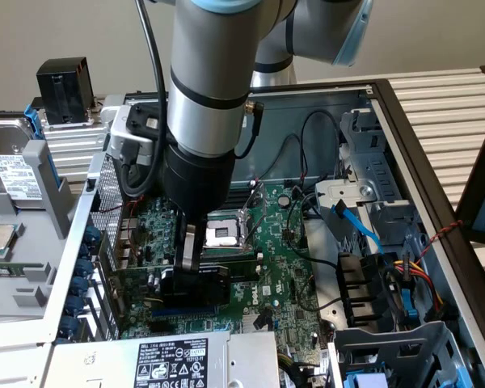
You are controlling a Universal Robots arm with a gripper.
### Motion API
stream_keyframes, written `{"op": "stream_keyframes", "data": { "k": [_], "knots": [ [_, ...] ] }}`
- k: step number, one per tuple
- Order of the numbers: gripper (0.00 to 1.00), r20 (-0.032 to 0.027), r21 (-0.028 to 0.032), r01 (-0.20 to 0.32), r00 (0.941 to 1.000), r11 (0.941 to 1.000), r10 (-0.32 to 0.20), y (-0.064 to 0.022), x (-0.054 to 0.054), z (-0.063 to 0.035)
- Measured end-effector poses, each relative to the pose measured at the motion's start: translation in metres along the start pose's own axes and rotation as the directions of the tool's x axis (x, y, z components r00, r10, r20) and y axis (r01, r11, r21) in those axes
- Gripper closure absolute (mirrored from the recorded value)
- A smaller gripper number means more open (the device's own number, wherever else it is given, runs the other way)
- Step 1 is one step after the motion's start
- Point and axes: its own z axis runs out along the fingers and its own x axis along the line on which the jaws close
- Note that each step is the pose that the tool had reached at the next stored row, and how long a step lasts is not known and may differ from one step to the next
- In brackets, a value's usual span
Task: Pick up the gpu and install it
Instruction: 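Insert the gpu into the slot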
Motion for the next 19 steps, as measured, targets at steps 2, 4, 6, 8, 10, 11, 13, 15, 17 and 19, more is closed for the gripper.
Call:
{"op": "stream_keyframes", "data": {
  "k": [2, 4, 6, 8, 10, 11, 13, 15, 17, 19],
  "knots": [
    [0.74, -0.0003, 0.0015, 0.000, 1.0000, 1.0000, 0.000, 0.0001, 0.0000, 0.0001],
    [0.74, -0.0005, 0.0031, 0.000, 1.0000, 1.0000, 0.000, 0.0003, 0.0000, 0.0002],
    [0.74, -0.0006, 0.0045, 0.000, 1.0000, 1.0000, 0.000, 0.0005, 0.0000, 0.0004],
    [0.74, -0.0005, 0.0058, 0.000, 1.0000, 1.0000, 0.000, 0.0011, 0.0001, 0.0008],
    [0.74, -0.0008, 0.0067, 0.000, 1.0000, 1.0000, 0.000, 0.0014, 0.0001, 0.0010],
    [0.74, -0.0007, 0.0071, 0.000, 1.0000, 1.0000, 0.000, 0.0015, 0.0001, 0.0011],
    [0.74, -0.0008, 0.0079, 0.000, 1.0000, 1.0000, 0.000, 0.0016, 0.0001, 0.0012],
    [0.74, -0.0009, 0.0087, 0.000, 1.0000, 1.0000, 0.000, 0.0016, 0.0001, 0.0012],
    [0.74, -0.0010, 0.0092, -0.001, 1.0000, 1.0000, 0.001, 0.0017, 0.0001, 0.0013],
    [0.74, -0.0011, 0.0096, -0.001, 1.0000, 1.0000, 0.001, 0.0016, 0.0001, 0.0013]
  ]
}}
